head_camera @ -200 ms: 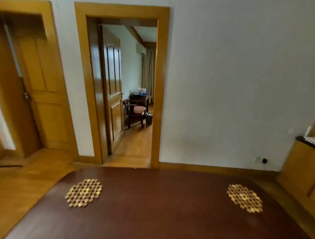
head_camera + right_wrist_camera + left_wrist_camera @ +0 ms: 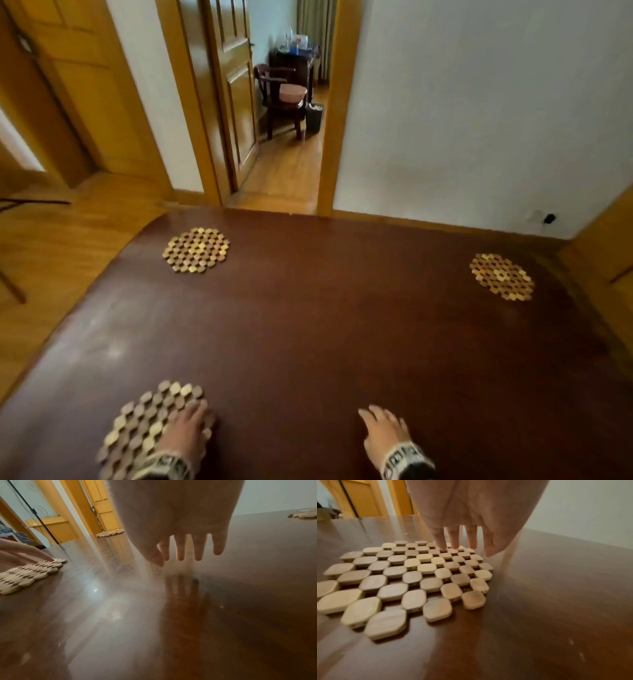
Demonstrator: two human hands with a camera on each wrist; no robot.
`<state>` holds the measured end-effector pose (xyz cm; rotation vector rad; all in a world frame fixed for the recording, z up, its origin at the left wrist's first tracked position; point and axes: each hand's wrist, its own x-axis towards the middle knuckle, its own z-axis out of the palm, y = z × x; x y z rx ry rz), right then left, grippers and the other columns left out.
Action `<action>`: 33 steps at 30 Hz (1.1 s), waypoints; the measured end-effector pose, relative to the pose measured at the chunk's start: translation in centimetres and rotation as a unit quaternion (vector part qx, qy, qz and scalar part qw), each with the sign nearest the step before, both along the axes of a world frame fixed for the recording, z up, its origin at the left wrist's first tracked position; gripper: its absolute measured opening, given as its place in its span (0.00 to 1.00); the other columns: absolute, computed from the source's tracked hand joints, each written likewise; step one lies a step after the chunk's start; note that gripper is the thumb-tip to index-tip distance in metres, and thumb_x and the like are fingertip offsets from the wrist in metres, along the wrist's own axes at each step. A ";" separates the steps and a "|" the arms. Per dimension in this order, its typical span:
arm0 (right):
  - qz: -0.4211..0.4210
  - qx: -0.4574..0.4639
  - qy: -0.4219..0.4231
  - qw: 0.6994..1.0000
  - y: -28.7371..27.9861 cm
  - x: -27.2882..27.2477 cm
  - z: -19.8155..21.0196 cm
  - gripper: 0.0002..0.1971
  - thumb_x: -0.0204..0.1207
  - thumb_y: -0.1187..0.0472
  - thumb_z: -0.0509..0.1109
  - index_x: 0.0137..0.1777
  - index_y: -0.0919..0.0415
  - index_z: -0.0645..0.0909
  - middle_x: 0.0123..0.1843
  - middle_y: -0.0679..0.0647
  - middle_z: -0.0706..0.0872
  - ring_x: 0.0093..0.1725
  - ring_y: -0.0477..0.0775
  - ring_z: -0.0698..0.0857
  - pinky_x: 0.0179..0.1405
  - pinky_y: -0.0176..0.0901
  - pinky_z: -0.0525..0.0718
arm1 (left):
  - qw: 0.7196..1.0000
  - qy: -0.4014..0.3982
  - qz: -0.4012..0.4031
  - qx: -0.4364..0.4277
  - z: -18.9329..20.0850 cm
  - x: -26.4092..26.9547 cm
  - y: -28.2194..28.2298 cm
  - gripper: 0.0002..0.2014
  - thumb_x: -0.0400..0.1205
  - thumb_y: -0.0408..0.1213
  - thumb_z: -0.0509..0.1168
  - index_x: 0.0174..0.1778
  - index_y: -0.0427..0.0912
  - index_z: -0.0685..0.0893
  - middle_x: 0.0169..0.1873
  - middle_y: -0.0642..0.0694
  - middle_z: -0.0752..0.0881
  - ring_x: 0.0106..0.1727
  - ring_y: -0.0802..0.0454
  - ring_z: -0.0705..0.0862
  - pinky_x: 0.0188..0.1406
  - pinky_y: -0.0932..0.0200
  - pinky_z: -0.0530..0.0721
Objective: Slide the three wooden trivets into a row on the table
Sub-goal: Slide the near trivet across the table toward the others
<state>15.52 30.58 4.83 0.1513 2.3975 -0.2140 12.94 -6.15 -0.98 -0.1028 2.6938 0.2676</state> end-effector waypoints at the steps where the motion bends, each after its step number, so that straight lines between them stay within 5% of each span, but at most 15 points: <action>1: -0.003 0.007 -0.001 1.000 -0.6 -0.8 0.0 0.30 0.84 0.60 0.55 0.84 0.46 0.55 0.87 0.47 0.55 0.86 0.55 0.54 0.84 0.56 0.52 | 0.999 -0.010 0.034 0.005 0.4 -0.1 -0.7 0.29 0.83 0.39 0.59 0.81 0.45 0.62 0.82 0.44 0.62 0.82 0.44 0.63 0.82 0.58 0.60; 7: -0.003 -0.006 0.030 1.000 -4.4 -2.4 -1.5 0.28 0.83 0.62 0.55 0.83 0.50 0.59 0.86 0.50 0.58 0.85 0.58 0.56 0.83 0.55 0.56 | 0.988 -0.030 0.149 -0.020 0.5 2.4 -1.7 0.28 0.81 0.39 0.59 0.79 0.51 0.65 0.83 0.49 0.58 0.83 0.40 0.55 0.80 0.41 0.60; 11: -0.017 -0.008 0.037 0.999 -5.7 -2.6 -2.4 0.27 0.84 0.62 0.56 0.82 0.50 0.61 0.86 0.51 0.58 0.85 0.60 0.55 0.83 0.57 0.57 | 0.991 -0.056 0.125 -0.002 0.0 1.8 -0.9 0.31 0.82 0.38 0.58 0.82 0.49 0.58 0.85 0.47 0.52 0.85 0.36 0.47 0.84 0.40 0.53; 16: -0.033 -0.024 0.046 0.998 -5.8 -2.6 -2.9 0.27 0.84 0.62 0.56 0.82 0.50 0.61 0.86 0.52 0.57 0.85 0.60 0.55 0.83 0.58 0.56 | 0.990 -0.067 0.125 0.013 0.4 0.0 1.6 0.31 0.82 0.39 0.58 0.81 0.57 0.58 0.85 0.54 0.50 0.86 0.44 0.44 0.80 0.29 0.50; 28: -0.014 -0.107 0.085 0.990 -2.0 -10.0 -2.1 0.26 0.85 0.60 0.57 0.83 0.51 0.61 0.87 0.51 0.58 0.86 0.58 0.55 0.82 0.55 0.60 | 0.989 -0.144 -0.037 0.000 1.3 -11.7 15.7 0.31 0.86 0.43 0.55 0.82 0.63 0.48 0.84 0.61 0.42 0.86 0.46 0.38 0.74 0.18 0.52; 33: 0.002 -0.117 0.087 0.989 -0.3 -13.9 -2.5 0.28 0.85 0.60 0.58 0.84 0.50 0.56 0.88 0.50 0.53 0.87 0.56 0.52 0.83 0.56 0.58 | 0.981 -0.155 -0.119 0.013 1.6 -16.5 20.9 0.34 0.84 0.39 0.57 0.83 0.60 0.48 0.85 0.59 0.41 0.86 0.46 0.40 0.76 0.21 0.56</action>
